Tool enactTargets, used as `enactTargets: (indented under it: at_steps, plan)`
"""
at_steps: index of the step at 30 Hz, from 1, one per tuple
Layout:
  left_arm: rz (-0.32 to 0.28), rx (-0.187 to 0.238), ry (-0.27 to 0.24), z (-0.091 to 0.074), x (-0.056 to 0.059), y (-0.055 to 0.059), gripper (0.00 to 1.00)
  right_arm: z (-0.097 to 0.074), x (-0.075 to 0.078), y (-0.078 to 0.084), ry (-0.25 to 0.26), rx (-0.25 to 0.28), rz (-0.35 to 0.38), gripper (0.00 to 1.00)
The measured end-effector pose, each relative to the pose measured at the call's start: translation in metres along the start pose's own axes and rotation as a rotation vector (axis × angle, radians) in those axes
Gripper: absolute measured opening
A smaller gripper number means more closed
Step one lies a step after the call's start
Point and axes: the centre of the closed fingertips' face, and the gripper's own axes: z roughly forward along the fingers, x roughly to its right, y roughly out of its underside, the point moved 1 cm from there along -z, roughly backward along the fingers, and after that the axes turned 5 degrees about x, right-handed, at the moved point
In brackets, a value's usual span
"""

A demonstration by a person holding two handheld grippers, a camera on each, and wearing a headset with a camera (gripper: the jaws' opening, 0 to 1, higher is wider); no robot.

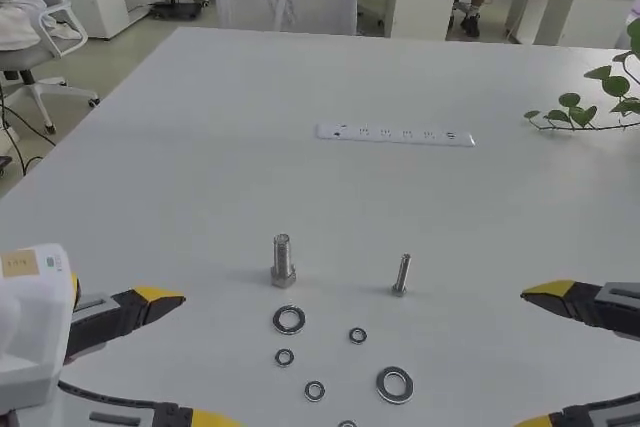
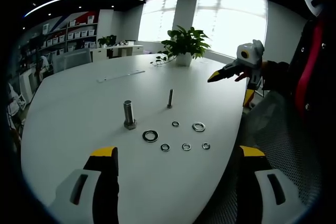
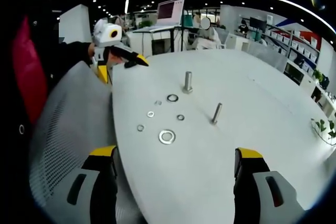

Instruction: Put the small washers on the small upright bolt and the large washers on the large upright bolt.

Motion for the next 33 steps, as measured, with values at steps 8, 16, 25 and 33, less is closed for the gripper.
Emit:
enactTargets:
  at_steps: [8,16,25,33]
  plan:
    - [-0.001,0.004,-0.001,0.0006,0.0008,-0.0004,0.94,0.0010,-0.0007,-0.0010,-0.004,0.001,-0.002,0.92]
    - [-0.002,0.003,0.000,0.0008,0.0030,0.0004,0.94,0.0016,-0.0007,0.0005,-0.009,-0.008,-0.005,0.92]
    - [-0.001,0.003,0.003,0.0011,0.0053,0.0003,0.93,0.0003,-0.0008,0.0022,-0.013,-0.018,-0.009,0.91]
    - [-0.002,0.007,0.004,0.0010,0.0062,0.0002,0.93,0.0012,-0.0003,0.0020,-0.016,-0.030,-0.018,0.90]
